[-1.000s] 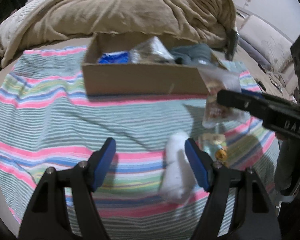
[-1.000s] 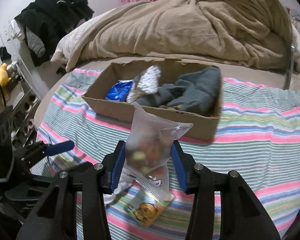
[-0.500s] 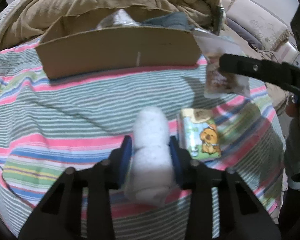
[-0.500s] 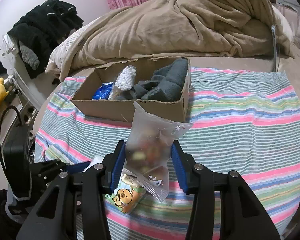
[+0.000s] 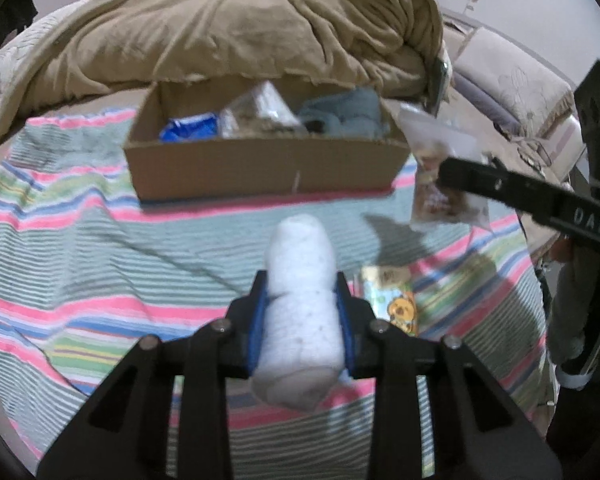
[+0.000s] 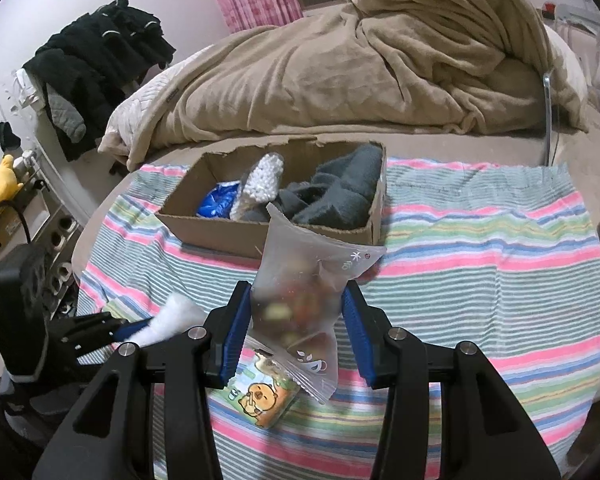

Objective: Organize objects
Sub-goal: 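Grasp the white rolled sock with the left gripper while the right gripper holds the snack bag, then lower the white sock into the box and open the left gripper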

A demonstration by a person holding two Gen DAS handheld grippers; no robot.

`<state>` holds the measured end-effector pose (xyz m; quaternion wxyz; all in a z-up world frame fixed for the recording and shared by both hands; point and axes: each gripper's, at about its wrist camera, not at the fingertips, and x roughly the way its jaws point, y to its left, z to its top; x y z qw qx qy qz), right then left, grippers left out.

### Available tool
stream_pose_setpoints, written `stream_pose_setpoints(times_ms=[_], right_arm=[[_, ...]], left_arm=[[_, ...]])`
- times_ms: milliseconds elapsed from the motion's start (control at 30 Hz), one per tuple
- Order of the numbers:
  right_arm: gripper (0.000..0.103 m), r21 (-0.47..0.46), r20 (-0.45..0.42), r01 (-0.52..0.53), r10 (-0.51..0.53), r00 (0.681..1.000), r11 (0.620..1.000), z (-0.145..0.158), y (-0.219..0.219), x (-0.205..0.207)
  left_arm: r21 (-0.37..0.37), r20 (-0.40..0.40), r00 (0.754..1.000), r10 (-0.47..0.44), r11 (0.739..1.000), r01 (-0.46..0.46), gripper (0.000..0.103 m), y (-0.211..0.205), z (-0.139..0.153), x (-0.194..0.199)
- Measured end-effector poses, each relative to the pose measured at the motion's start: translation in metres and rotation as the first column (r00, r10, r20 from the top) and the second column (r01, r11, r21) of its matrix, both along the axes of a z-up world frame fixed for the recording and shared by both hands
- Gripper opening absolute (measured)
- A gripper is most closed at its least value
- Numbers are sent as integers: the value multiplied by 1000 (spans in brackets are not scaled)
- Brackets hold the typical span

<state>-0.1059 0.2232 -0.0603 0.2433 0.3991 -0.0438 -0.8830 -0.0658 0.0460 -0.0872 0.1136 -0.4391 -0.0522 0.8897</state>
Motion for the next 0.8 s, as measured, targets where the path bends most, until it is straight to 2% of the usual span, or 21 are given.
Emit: stream_pose_setpoints(times_ms=[333,800], right_arm=[[48,7,-34,0,0,999,1000,21,-7,-15],[48,4,-75,-3,3,997,1000,43,3,-54]], left_arm=[[27,-63,998,29,999,-27,31,-21,31,-17],[15,-119,993,7,1000,-5,31,2,61,-63]])
